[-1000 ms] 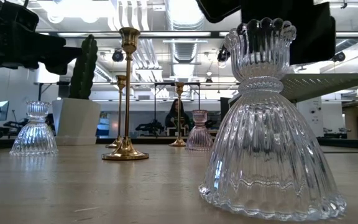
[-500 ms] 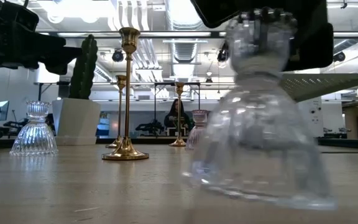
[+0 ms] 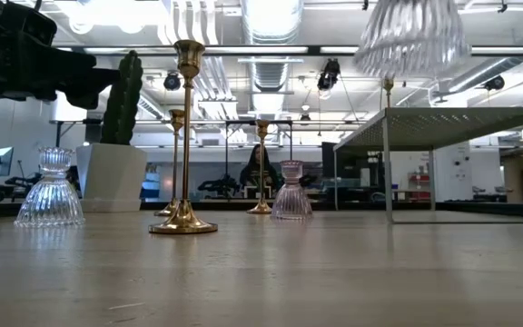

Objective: Pick & Place candle stick holders
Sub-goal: Put the bottom transparent glass candle holder on the shelf

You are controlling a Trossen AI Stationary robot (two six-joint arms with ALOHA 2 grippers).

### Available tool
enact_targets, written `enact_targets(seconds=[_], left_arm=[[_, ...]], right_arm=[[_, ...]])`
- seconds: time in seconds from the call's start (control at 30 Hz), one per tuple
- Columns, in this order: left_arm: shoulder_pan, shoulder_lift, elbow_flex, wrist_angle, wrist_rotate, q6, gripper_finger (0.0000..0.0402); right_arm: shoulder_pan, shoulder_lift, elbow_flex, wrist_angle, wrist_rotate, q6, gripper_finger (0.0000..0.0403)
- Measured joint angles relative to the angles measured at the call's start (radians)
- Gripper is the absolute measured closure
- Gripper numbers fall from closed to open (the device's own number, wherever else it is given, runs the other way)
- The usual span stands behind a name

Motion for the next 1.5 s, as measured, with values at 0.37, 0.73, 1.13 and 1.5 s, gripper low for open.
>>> enact_targets(seconds=[0.37,0.73,1.13,1.5], left_arm=[[0.0,0.0,0.0,0.0,0.0,0.0,0.014],[0.0,0.002,0.0,0.0,0.0,0.0,0.014],[0.0,0.002,0.0,0.0,0.0,0.0,0.014],[0.0,0.002,0.0,0.0,0.0,0.0,0.014]], right_arm=[[-0.137,-0.151,0.07,-0.308,0.047,-0.054,0.0378],[-0.425,-0.321,0.005,-0.316,0.039,-0.271,0.0378],[-0.759,-0.424,-0.071,-0.317,-0.013,-0.481,0.0378],[-1.071,-0.403,-0.116,-0.315,-0.185,-0.69,0.0378]])
